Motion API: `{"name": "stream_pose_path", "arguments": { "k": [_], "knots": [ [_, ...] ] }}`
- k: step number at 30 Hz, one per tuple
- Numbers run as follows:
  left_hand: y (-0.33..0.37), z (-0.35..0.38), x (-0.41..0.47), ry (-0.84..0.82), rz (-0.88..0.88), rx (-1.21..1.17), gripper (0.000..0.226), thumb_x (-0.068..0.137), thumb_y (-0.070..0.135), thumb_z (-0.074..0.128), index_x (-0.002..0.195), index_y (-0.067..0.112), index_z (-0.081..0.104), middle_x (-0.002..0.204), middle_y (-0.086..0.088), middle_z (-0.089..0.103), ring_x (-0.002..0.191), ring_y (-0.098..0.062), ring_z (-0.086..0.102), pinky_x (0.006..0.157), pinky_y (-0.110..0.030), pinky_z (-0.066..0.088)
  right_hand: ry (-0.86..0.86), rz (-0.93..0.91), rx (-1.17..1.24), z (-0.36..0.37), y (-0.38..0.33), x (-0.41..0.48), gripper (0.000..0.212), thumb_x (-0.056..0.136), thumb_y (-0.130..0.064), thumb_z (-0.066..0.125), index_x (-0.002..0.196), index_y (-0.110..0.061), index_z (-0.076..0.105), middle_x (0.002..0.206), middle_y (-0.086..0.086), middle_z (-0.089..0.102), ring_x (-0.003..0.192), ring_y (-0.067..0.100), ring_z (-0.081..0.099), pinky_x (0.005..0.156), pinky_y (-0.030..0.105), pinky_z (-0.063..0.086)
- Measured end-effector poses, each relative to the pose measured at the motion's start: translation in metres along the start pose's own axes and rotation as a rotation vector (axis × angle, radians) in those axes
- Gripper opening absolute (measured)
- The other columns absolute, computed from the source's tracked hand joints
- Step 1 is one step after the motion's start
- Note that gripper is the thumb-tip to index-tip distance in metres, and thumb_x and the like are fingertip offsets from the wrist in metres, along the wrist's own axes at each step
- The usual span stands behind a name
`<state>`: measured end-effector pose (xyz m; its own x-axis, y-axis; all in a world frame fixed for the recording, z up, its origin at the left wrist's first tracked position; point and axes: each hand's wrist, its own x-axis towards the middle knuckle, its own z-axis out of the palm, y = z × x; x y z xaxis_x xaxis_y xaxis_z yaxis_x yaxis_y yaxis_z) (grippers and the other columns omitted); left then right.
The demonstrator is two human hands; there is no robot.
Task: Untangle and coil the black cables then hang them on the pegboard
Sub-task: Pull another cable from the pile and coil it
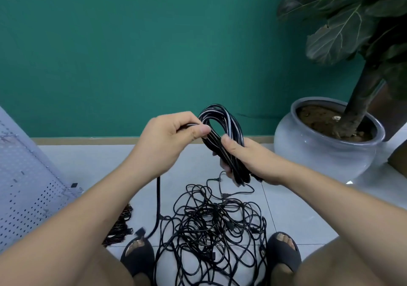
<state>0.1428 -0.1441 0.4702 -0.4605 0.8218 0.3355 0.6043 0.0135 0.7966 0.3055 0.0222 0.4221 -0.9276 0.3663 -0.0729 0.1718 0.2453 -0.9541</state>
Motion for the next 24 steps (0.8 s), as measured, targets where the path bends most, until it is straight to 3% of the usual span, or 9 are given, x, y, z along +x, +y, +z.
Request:
{"name": "stream_pose_path", "arguments": {
  "k": [2, 5, 6, 8, 11, 15, 19, 24],
  "knots": [
    [-0.001, -0.006, 0.003, 0.050, 0.006, -0.008, 0.017, 0.096, 0.037, 0.077, 0.083, 0.027, 0.077, 0.062, 0.002, 0.056, 0.054, -0.007, 0.036, 0.053, -0.025, 0.028, -0.051, 0.010, 0.104, 0.005, -0.005, -0.004, 0.079, 0.087, -0.084, 0.060, 0.108, -0.009, 0.066, 0.078, 0.011, 0.061, 0.071, 0.030, 0.057, 0.058, 0.038, 0.048],
    [-0.001, -0.013, 0.007, 0.094, 0.020, -0.006, 0.021, 0.092, 0.040, 0.081, 0.080, 0.024, 0.075, 0.068, -0.014, 0.058, 0.060, -0.014, 0.038, 0.056, -0.030, 0.028, -0.127, -0.043, -0.098, 0.005, -0.016, -0.009, 0.045, 0.081, -0.067, 0.082, 0.095, -0.026, 0.069, 0.083, -0.006, 0.062, 0.079, 0.016, 0.058, 0.075, 0.035, 0.049],
    [-0.001, -0.015, 0.008, 0.089, 0.031, -0.002, 0.022, 0.091, 0.040, 0.082, 0.079, 0.023, 0.074, 0.064, -0.011, 0.057, 0.060, -0.014, 0.037, 0.056, -0.030, 0.028, -0.165, -0.033, -0.175, 0.006, -0.018, -0.010, 0.040, 0.082, -0.057, 0.084, 0.096, -0.023, 0.069, 0.085, -0.008, 0.061, 0.081, 0.012, 0.057, 0.079, 0.032, 0.048],
    [-0.002, -0.016, 0.010, 0.072, 0.035, 0.003, 0.024, 0.089, 0.038, 0.085, 0.077, 0.021, 0.072, 0.055, 0.002, 0.047, 0.059, -0.012, 0.032, 0.056, -0.028, 0.028, -0.254, 0.036, -0.275, 0.009, -0.019, -0.013, 0.032, 0.089, -0.035, 0.082, 0.089, -0.012, 0.060, 0.079, -0.006, 0.056, 0.073, 0.012, 0.053, 0.071, 0.033, 0.045],
    [-0.006, -0.016, 0.013, 0.026, 0.021, -0.001, 0.026, 0.084, 0.033, 0.089, 0.076, 0.018, 0.070, 0.052, 0.016, 0.042, 0.058, -0.009, 0.031, 0.057, -0.024, 0.029, -0.384, 0.106, -0.389, 0.017, -0.022, -0.020, 0.034, 0.092, -0.009, 0.068, 0.074, -0.017, 0.040, 0.066, -0.004, 0.038, 0.061, 0.015, 0.035, 0.058, 0.033, 0.030],
    [-0.016, -0.014, 0.021, -0.105, -0.033, -0.067, 0.028, 0.082, 0.031, 0.091, 0.079, 0.011, 0.071, 0.057, 0.016, 0.047, 0.062, -0.010, 0.036, 0.060, -0.023, 0.032, -0.450, 0.077, -0.512, 0.024, -0.032, -0.027, 0.027, 0.092, -0.004, 0.064, 0.078, -0.010, 0.041, 0.064, -0.009, 0.037, 0.058, 0.010, 0.034, 0.056, 0.024, 0.032],
    [-0.032, -0.003, 0.026, -0.200, -0.117, -0.118, 0.022, 0.092, 0.029, 0.082, 0.083, 0.010, 0.074, 0.060, 0.014, 0.051, 0.056, -0.004, 0.039, 0.056, -0.013, 0.033, -0.434, 0.023, -0.556, 0.023, -0.039, -0.028, 0.028, 0.092, -0.007, 0.065, 0.078, -0.008, 0.041, 0.066, -0.005, 0.037, 0.061, 0.013, 0.033, 0.057, 0.032, 0.032],
    [-0.039, 0.016, 0.032, -0.291, -0.232, -0.237, 0.033, 0.099, 0.037, 0.073, 0.096, 0.004, 0.072, 0.056, 0.014, 0.050, 0.047, -0.004, 0.040, 0.051, -0.014, 0.037, -0.394, -0.026, -0.534, 0.018, -0.044, -0.029, 0.030, 0.091, -0.002, 0.066, 0.076, -0.003, 0.040, 0.063, -0.006, 0.035, 0.059, 0.011, 0.031, 0.055, 0.030, 0.029]
  ]
}}
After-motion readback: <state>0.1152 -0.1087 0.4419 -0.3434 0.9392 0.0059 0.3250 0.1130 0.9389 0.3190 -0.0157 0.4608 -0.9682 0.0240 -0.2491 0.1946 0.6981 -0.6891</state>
